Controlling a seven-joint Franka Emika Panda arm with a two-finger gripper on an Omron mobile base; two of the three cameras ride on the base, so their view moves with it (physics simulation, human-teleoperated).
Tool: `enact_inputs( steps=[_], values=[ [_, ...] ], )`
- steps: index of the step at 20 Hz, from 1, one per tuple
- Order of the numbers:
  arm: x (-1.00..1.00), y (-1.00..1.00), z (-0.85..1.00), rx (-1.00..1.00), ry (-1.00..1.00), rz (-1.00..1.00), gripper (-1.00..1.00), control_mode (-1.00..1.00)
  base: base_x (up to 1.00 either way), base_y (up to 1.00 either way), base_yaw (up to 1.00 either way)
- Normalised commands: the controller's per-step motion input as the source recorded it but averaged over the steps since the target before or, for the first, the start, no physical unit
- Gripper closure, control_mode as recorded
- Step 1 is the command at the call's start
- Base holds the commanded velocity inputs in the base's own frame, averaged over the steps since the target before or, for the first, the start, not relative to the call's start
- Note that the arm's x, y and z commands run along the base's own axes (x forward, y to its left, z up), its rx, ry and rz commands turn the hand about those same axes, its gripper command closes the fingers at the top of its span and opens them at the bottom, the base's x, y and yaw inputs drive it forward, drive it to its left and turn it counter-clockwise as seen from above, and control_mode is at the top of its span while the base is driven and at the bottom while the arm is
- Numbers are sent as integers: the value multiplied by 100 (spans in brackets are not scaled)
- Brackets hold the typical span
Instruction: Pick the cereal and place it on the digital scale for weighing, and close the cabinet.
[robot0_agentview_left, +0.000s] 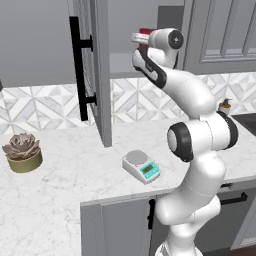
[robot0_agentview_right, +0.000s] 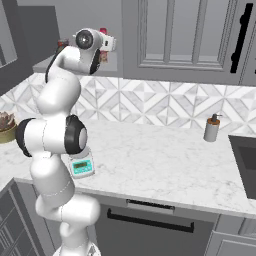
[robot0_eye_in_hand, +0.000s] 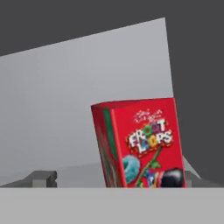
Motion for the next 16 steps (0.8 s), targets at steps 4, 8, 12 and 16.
enact_inputs(
  steps=[4,8,12,16],
  values=[
    [36,49,-36,0,-5,4,100,-100,0,0,0],
    [48,69,-23,0,-3,0,100,-100,0,0,0],
    [13,13,-9,0,0,0,100,-100,0,0,0],
    [-44,0,-2,0,-6,0,100,-100,0,0,0]
  ],
)
